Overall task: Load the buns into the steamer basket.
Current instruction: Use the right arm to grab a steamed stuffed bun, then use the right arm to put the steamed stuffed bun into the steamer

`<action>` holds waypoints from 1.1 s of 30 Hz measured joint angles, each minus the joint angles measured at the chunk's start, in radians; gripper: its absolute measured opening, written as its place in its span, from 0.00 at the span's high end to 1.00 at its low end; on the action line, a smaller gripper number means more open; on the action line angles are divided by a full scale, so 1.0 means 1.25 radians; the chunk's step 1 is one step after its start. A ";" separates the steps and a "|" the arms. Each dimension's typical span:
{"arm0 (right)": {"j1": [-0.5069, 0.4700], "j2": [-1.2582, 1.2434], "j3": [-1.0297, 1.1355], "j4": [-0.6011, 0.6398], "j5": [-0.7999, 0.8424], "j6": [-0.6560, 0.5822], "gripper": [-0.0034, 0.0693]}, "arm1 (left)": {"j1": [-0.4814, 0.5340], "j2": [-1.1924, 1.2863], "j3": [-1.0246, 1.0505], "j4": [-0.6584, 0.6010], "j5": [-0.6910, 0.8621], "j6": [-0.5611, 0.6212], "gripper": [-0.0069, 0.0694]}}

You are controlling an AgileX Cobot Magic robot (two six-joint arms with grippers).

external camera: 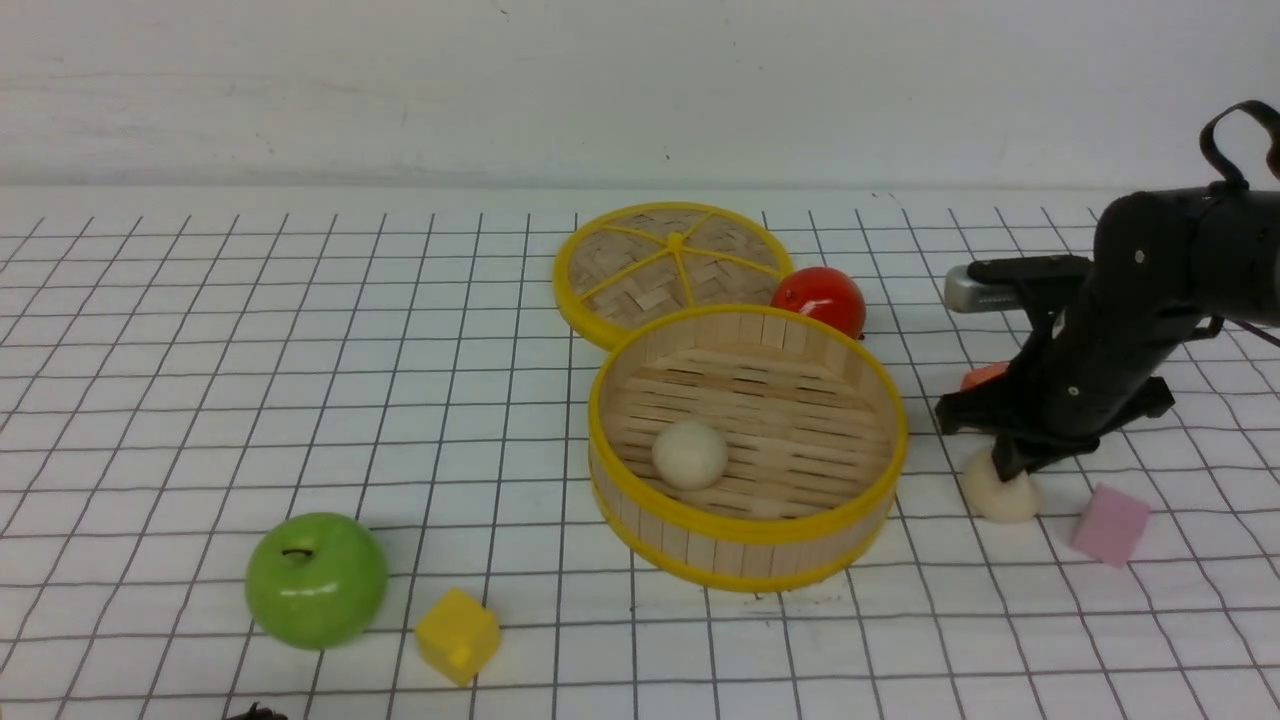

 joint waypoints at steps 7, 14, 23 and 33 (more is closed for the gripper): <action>0.048 -0.134 0.000 0.014 0.012 -0.004 0.94 | 0.000 0.000 0.000 0.000 0.000 0.000 0.91; 0.155 -0.165 0.000 0.058 -0.113 -0.016 0.93 | 0.000 0.000 0.000 0.000 0.000 0.000 0.91; 0.193 -0.024 0.000 0.061 -0.320 -0.016 0.87 | 0.000 0.000 0.000 0.000 0.001 0.000 0.90; 0.193 0.017 0.000 0.063 -0.347 -0.009 0.44 | 0.000 0.000 0.000 0.000 0.001 0.000 0.89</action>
